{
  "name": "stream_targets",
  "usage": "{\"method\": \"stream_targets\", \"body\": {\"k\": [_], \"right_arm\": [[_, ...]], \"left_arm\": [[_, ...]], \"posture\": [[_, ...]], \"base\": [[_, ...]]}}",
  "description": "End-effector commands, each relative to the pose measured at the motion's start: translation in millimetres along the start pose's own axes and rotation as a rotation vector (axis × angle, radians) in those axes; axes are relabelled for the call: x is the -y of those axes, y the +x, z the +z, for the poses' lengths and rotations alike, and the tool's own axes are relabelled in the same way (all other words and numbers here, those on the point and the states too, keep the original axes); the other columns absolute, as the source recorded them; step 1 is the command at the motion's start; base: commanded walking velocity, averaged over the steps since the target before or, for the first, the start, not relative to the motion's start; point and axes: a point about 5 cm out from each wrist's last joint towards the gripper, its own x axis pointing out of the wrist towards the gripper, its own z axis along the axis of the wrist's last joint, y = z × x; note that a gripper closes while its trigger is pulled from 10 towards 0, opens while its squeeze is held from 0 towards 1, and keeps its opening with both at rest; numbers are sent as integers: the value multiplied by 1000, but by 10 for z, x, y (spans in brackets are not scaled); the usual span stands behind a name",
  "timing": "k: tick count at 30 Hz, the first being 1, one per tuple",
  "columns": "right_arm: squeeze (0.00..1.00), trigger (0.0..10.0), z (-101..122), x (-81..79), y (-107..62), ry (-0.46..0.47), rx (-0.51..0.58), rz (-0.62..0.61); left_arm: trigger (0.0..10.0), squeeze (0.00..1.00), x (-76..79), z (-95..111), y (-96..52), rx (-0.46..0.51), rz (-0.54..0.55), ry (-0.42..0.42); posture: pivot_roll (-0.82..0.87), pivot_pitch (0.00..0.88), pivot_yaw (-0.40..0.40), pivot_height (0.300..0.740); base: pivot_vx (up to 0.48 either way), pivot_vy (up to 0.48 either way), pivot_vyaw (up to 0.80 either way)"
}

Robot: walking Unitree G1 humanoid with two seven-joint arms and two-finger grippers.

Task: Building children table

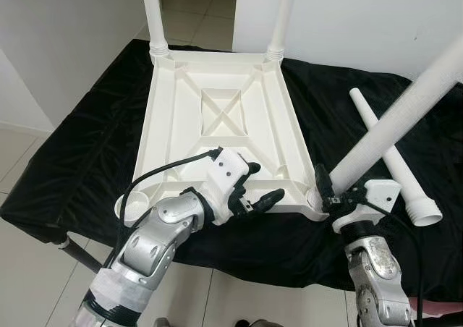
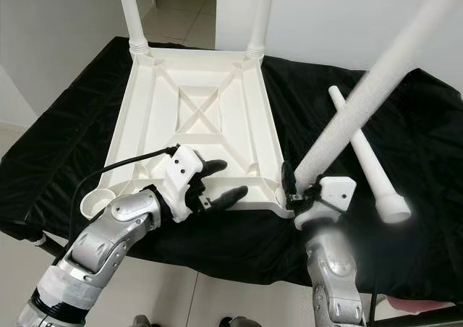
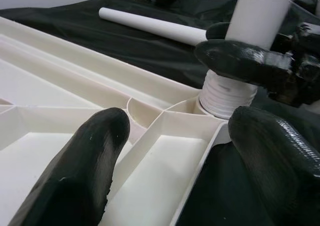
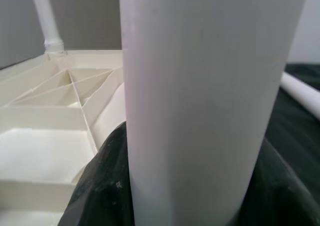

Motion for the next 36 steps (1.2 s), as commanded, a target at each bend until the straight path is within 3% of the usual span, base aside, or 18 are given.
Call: {"method": "stream_targets", "body": {"k": [1,15,20,24,32,36], "right_arm": [[0,10000,-219,-105,-107,-10,-107,59],[0,10000,-290,-200,-226,-165,-97,182],[0,10000,-341,-173,-203,-27,-156,131],[0,10000,-374,-161,-192,33,-188,105],[0,10000,-418,-145,-185,52,-225,83],[0,10000,-469,-150,-174,97,-294,73]], "left_arm": [[10000,0,49,32,13,4,-51,5],[10000,0,5,49,4,3,-38,13],[10000,0,-4,57,7,3,-39,19],[10000,0,-14,64,9,4,-39,22],[10000,0,-17,65,5,4,-38,25],[10000,0,-16,66,0,3,-37,26]], "posture": [[-21,145,-19,740],[-19,142,-16,740],[-19,141,-15,740],[-19,141,-16,740],[-19,142,-16,740],[-17,143,-15,740]], "base": [[0,0,0],[0,0,0],[0,0,0],[0,0,0],[0,0,0],[0,0,0]]}}
